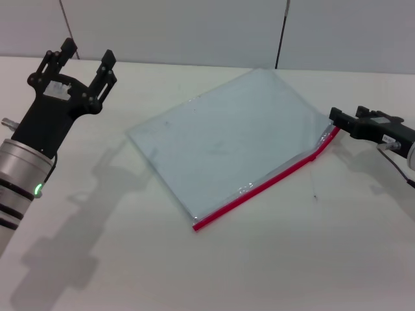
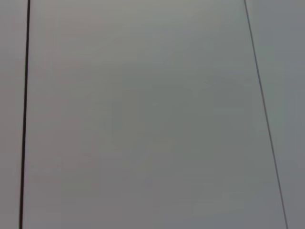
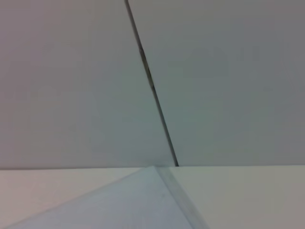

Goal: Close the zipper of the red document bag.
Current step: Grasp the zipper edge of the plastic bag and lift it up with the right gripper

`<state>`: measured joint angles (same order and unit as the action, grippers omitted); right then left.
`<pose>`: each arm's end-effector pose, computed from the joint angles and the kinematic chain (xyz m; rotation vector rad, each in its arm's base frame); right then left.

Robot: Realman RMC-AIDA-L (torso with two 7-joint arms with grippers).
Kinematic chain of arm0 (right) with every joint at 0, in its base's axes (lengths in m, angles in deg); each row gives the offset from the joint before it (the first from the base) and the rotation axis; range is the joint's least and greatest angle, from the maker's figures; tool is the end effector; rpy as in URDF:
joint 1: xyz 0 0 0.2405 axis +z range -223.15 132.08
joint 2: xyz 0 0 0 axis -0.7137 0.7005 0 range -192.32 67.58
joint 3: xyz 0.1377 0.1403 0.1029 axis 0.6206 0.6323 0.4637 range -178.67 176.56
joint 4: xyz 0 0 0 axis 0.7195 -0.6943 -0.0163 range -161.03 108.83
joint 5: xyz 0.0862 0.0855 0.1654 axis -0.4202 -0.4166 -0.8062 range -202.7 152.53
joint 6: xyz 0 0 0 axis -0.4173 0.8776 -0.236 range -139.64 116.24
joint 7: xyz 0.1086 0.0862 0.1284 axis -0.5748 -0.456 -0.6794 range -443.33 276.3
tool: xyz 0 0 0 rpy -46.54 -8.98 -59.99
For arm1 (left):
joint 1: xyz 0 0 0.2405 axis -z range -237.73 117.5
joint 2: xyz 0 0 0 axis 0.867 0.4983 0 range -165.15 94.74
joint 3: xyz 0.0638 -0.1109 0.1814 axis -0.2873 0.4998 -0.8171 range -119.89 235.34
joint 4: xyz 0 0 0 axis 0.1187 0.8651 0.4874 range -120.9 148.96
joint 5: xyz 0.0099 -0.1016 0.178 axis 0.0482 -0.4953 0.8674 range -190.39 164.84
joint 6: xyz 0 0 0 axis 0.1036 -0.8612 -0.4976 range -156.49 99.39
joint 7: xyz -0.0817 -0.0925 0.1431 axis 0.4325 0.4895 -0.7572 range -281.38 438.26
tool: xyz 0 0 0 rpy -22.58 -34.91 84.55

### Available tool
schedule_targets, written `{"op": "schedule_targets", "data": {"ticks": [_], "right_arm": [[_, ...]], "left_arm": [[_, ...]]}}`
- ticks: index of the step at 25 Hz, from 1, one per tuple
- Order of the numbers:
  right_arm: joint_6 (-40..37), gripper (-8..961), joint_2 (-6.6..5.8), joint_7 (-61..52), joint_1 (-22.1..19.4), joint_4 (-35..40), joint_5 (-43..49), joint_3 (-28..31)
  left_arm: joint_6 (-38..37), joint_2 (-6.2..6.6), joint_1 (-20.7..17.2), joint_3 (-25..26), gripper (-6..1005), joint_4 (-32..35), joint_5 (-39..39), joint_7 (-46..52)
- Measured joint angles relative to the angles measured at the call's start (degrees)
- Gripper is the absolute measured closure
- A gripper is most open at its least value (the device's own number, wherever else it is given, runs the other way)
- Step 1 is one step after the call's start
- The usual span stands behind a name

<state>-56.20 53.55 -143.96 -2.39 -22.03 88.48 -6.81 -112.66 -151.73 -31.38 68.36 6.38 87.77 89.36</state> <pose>0.2769 0.4212 -0.0430 -2.0093 1.0165 0.5658 -0.2408 0.3527 0.0182 -1.6726 -0.2929 -0.9310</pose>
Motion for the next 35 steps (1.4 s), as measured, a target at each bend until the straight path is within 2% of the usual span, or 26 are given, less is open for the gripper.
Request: {"op": "schedule_targets", "data": {"ticks": [7, 19, 35], "right_arm": [[3.8, 274, 0.0, -1.8, 1.4, -0.4, 2.2, -0.5], [7.7, 278, 0.12, -5.8, 3.1, -1.1, 2.8, -5.9], [8.0, 283, 0.29, -6.0, 4.3, -2.3, 3.1, -6.5]], "left_arm": [[0.0, 0.0, 0.1, -0.1, 307, -0.4, 0.0, -0.1], [0.0, -0.02, 0.2, -0.1, 310, -0.4, 0.0, -0.1], [0.0, -0.01, 0.3, -0.1, 314, -0.4, 0.0, -0.1]]}}
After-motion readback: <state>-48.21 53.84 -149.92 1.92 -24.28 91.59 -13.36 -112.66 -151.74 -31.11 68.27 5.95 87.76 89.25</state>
